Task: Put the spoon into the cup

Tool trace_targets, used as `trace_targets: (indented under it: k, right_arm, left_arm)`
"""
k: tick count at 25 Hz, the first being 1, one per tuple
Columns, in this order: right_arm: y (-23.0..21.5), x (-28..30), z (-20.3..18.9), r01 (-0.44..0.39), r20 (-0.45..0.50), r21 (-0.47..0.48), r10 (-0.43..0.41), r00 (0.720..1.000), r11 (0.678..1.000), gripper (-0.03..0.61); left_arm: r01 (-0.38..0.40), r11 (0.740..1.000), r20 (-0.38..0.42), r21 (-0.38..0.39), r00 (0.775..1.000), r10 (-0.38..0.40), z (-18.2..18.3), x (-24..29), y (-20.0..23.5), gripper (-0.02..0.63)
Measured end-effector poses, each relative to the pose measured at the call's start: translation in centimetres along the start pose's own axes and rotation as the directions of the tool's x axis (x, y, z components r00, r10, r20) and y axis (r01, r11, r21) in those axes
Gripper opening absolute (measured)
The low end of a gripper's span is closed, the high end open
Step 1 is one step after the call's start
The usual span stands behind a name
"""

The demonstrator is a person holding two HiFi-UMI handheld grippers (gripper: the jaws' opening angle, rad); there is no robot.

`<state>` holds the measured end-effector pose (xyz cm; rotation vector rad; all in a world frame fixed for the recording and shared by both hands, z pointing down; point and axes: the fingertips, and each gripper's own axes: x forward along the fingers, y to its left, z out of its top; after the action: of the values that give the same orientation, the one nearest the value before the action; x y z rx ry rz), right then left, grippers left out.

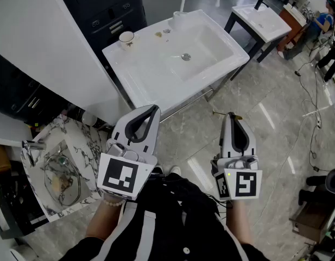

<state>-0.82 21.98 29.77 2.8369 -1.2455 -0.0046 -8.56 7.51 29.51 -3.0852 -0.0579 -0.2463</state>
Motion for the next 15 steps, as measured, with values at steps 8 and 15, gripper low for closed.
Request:
trace_targets:
  k: [8,15]
  right_arm:
    - [0.07,-0.27,0.08,0.001,0.005,0.000,-0.001,1.000,1.000,0.006]
    - [-0.48,-0.64,0.03,-0.009,0.015,0.035,0.009,1.000,0.999,0.006]
  left_arm:
    - [0.003,1.000,0.004,-0.003,1.000,-0.003,-0.01,0.06,-0.18,0.000]
    - [-0.005,1.000,0.001,-0.002,1.000,0.005,0.02,0.22,-0.80,0.000]
